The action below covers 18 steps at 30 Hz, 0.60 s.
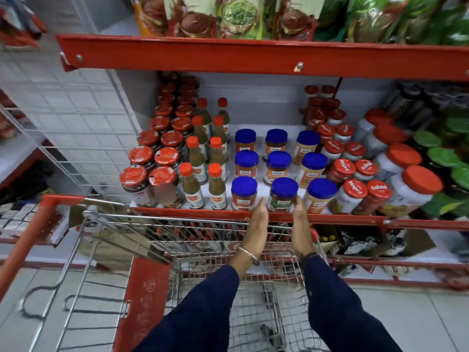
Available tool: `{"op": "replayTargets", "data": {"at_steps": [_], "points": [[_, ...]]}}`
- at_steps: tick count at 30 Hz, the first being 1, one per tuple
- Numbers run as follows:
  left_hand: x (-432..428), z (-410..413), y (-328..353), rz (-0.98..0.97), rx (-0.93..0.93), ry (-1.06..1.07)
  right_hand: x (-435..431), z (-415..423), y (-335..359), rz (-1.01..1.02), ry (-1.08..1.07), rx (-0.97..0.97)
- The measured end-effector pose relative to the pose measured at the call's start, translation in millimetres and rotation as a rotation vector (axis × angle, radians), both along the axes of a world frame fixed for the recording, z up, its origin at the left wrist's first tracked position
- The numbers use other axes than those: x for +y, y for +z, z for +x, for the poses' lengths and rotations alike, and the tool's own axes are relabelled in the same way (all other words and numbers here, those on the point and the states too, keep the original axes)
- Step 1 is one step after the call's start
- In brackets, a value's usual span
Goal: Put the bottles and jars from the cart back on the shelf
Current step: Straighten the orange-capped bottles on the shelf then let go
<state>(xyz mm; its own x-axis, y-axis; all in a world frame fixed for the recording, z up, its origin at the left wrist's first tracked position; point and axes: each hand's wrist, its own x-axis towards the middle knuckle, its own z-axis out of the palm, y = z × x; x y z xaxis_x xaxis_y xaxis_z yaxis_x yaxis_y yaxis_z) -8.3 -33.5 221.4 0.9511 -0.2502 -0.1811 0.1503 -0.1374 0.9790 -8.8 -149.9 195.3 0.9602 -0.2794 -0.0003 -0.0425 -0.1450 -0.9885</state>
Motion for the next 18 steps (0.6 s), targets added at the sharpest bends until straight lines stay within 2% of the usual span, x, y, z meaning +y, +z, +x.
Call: {"op": "replayTargets", "data": {"at_steps": [2,5,9,14,18], "points": [[-12.5,14.3,-3.1,-0.127,0.142,0.038,-6.1,7.9,2.0,0.045,0.061,0.04],[-22.3,28.1,-8.4,-0.185,0.225,0.044,-15.3,14.2,1.1,0.081,0.094,0.105],[-26.1,34.5,-21.2,-0.146,0.205,0.032,-24.2,17.2,-1.5,0.093,0.117,0.158],[-26.5,35.3,-18.5,-0.155,0.161,0.045,-28.9,17.4,-1.2,0.001,0.168,0.207],[-28.0,34.2,-12.6,-0.119,0.22,0.066,-31.1,17.4,-1.4,-0.013,0.16,0.193]]}}
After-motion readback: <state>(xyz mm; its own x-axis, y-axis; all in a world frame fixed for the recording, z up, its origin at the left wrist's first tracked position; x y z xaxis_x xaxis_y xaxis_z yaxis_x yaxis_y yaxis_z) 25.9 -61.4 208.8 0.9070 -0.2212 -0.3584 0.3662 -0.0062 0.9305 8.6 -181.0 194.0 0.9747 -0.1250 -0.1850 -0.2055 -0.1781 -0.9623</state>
